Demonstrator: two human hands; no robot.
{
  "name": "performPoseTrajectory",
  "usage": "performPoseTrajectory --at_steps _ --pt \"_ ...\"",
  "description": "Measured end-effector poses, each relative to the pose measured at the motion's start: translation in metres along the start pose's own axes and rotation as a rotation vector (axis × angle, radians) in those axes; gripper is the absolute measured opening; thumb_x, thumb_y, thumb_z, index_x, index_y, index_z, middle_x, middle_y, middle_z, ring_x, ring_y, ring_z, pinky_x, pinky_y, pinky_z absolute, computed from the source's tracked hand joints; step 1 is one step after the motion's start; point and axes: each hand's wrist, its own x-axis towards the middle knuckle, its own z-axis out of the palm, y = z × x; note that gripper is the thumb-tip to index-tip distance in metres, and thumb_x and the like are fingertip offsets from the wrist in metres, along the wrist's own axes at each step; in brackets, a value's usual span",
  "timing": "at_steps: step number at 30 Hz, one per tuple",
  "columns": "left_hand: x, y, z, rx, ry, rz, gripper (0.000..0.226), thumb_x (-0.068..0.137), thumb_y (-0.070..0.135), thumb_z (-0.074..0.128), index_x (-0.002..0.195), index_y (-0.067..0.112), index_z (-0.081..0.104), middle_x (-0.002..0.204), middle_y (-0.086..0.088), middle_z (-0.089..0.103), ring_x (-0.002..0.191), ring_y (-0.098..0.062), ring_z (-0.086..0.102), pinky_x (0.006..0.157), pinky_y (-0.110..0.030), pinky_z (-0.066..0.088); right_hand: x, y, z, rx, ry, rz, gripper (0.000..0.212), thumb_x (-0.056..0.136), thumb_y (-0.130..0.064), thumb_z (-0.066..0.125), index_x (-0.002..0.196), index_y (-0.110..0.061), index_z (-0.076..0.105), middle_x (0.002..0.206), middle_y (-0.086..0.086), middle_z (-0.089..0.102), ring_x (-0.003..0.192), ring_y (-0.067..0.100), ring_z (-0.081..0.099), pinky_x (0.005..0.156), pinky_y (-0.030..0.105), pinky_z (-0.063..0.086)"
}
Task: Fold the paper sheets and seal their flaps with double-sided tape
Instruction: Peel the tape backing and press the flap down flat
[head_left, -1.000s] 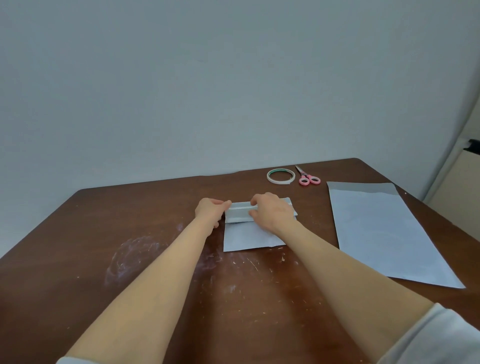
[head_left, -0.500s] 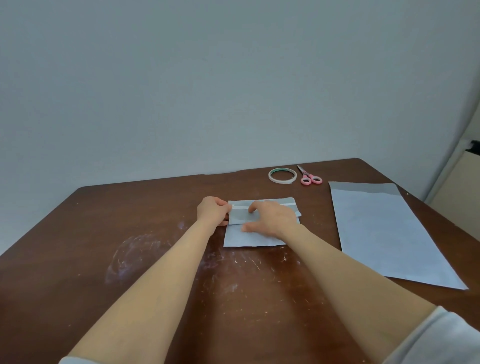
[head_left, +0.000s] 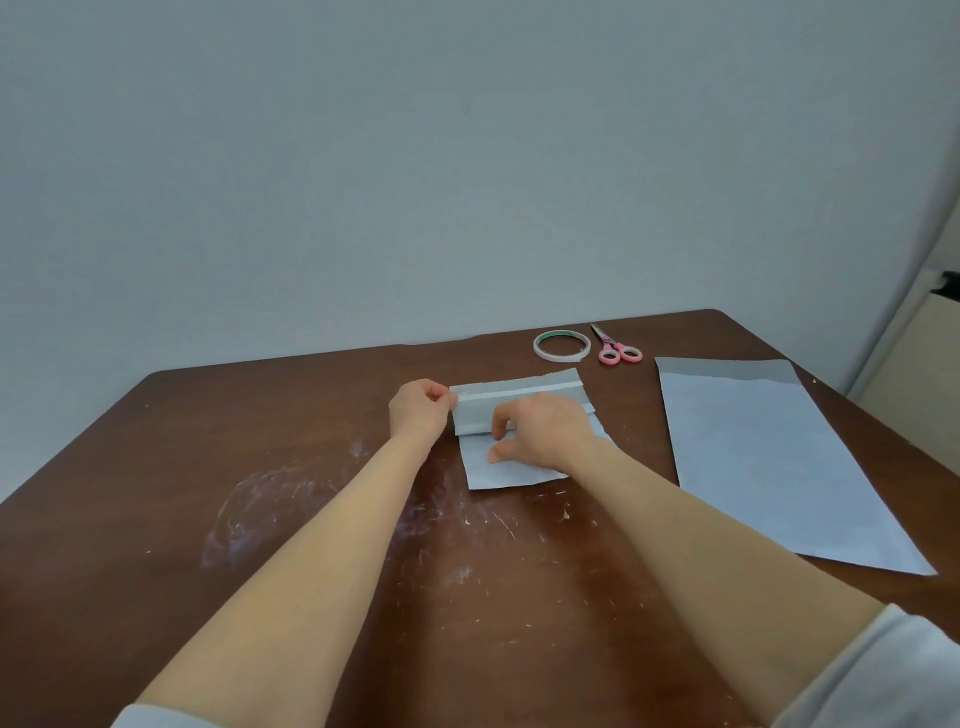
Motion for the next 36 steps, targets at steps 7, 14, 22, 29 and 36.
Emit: performPoseTrajectory --at_steps 7,14,22,29,36 --pt "-0.006 0.01 -0.005 -0.193 -0.162 -0.094 0.012 0.091 0.015 0.063 0.101 0.009 0.064 0.063 -0.004 0.052 0.048 -0.012 0.04 0.04 -0.018 0.035 0.012 -0.001 -0.01 0.434 0.24 0.177 0.017 0.09 -0.034 0.059 0.099 -0.021 0.066 0.098 0.0 0.064 0.087 0.018 0.059 0.067 0.03 0.045" --pt "-0.013 0.009 -0.015 -0.428 -0.31 -0.208 0.022 0.083 -0.002 0.069 0.104 0.0 0.061 0.08 -0.012 0.068 0.069 -0.014 0.066 0.05 -0.016 0.053 0.021 -0.011 -0.001 0.514 0.176 0.201 0.016 0.091 -0.021 0.057 0.102 -0.019 0.07 0.104 0.001 0.068 0.096 0.02 0.061 0.073 0.028 0.047" --pt "-0.013 0.006 -0.022 -0.42 -0.371 -0.213 0.015 0.083 0.002 0.07 0.097 0.0 0.065 0.075 -0.01 0.067 0.063 -0.011 0.064 0.049 -0.015 0.05 0.028 -0.022 0.003 0.493 0.174 0.169 0.016 0.091 -0.023 0.059 0.101 -0.019 0.07 0.105 0.0 0.069 0.096 0.019 0.062 0.071 0.028 0.046" --pt "-0.013 0.009 -0.026 -0.38 -0.423 -0.222 0.01 0.083 -0.003 0.068 0.092 0.002 0.067 0.074 -0.01 0.065 0.063 -0.011 0.061 0.047 -0.015 0.047 0.029 -0.027 0.003 0.5 0.199 0.17 0.018 0.09 -0.017 0.059 0.1 -0.018 0.073 0.107 0.0 0.07 0.101 0.019 0.063 0.081 0.03 0.051" --pt "-0.014 0.01 -0.028 -0.352 -0.405 -0.21 0.009 0.083 -0.001 0.068 0.089 0.006 0.068 0.074 -0.008 0.066 0.062 -0.01 0.059 0.048 -0.016 0.046 0.029 -0.025 0.005 0.506 0.2 0.189 0.015 0.089 -0.021 0.063 0.099 -0.018 0.073 0.106 0.002 0.07 0.097 0.02 0.063 0.081 0.032 0.053"
